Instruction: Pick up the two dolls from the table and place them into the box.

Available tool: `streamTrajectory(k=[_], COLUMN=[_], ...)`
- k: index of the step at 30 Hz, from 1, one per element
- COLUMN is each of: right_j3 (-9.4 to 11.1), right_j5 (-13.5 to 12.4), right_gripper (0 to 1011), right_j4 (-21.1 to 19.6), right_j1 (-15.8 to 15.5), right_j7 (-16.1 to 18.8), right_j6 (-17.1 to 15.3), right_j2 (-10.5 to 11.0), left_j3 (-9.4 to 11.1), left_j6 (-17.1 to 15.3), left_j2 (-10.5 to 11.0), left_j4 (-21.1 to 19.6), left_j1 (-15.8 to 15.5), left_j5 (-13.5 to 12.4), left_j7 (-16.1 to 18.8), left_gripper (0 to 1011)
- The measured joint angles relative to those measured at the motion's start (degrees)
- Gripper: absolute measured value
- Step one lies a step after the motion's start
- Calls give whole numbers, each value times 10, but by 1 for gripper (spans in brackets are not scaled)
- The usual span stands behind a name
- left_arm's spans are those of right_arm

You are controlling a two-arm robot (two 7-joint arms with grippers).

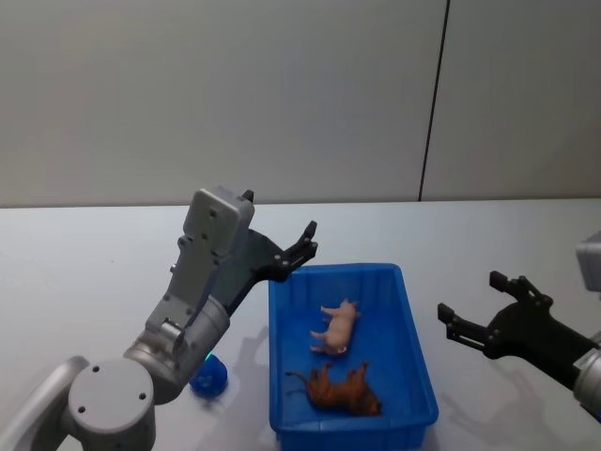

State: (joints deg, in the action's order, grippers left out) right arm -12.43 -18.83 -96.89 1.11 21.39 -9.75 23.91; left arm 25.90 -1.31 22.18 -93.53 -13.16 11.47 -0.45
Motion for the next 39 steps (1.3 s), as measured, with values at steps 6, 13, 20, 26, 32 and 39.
streamTrajectory(k=[6,13,20,26,32,39], right_j3=[5,9,12,13,13,14], right_j5=[-10,-18,-22,-24,-25,-26], right_gripper=[1001,1001,1001,1001,1001,1001], right_j4=[-3,-5,-6,-6,-7,-7], right_j1=[-7,-12,-15,-16,-17,-18], right_j7=[-5,-9,-11,-12,-12,-13], right_j6=[3,6,7,7,8,8], right_j2=[7,13,16,17,18,19], left_j3=[-3,-10,-16,-20,-22,-24], left_j6=[-15,-52,-81,-92,-97,-98], left_j2=[10,39,68,85,93,92], left_j4=[-14,-48,-76,-86,-83,-59], left_j1=[12,45,83,109,125,129], left_j5=[2,20,48,67,83,90], left_j7=[11,37,66,81,86,75], left_gripper=[1000,1000,1000,1000,1000,1000])
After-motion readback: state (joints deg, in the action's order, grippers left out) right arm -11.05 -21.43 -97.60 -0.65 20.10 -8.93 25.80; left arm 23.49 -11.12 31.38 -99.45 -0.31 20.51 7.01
